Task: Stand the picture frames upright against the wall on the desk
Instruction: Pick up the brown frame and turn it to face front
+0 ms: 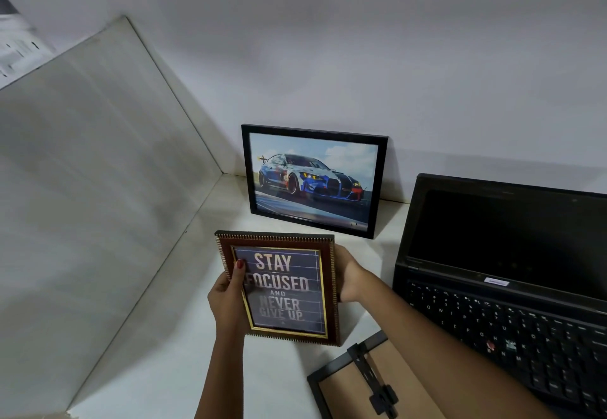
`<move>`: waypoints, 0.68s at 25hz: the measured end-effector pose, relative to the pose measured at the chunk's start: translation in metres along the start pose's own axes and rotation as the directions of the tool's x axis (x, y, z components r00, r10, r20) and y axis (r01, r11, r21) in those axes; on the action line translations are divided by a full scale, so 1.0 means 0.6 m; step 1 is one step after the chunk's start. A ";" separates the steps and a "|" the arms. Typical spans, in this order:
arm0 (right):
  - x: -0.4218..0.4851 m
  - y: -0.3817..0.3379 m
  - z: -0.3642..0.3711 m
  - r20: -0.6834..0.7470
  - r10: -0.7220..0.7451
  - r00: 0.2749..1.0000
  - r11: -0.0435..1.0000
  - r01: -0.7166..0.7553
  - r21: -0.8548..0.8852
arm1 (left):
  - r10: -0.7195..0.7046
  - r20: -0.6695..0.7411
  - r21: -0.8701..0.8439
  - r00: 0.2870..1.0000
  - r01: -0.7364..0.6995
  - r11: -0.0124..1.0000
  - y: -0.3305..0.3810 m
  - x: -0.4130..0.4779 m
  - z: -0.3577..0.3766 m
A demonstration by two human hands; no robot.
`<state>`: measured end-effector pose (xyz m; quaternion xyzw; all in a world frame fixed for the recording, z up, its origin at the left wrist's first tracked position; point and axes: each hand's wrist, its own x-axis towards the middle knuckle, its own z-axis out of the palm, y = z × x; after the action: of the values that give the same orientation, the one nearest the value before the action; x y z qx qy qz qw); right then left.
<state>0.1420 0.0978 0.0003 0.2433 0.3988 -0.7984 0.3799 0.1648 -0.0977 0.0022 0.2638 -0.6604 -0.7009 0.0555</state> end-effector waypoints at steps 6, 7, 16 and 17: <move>0.011 -0.005 -0.002 -0.050 -0.094 0.994 0.987 0.087 -0.134 | 0.009 -0.276 -0.054 0.961 -0.025 0.998 -0.010 -0.021 -0.001; 0.007 -0.003 -0.001 -0.068 -0.115 0.991 0.974 0.099 -0.203 | -0.003 -0.322 -0.080 0.947 -0.025 0.996 -0.012 -0.021 -0.004; -0.100 0.091 -0.072 0.095 -0.522 0.848 0.084 0.161 -0.983 | -0.032 -0.270 -0.108 0.962 0.003 0.994 -0.015 -0.031 -0.015; -0.113 0.100 -0.083 0.116 -0.484 0.867 -0.054 0.103 -0.993 | -0.030 -0.257 -0.100 0.966 0.005 0.995 -0.019 -0.035 -0.018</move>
<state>0.2348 0.1431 -0.0081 -0.0762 0.9268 -0.3113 0.1958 0.1907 -0.0973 -0.0022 0.3557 -0.6098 -0.6927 0.1479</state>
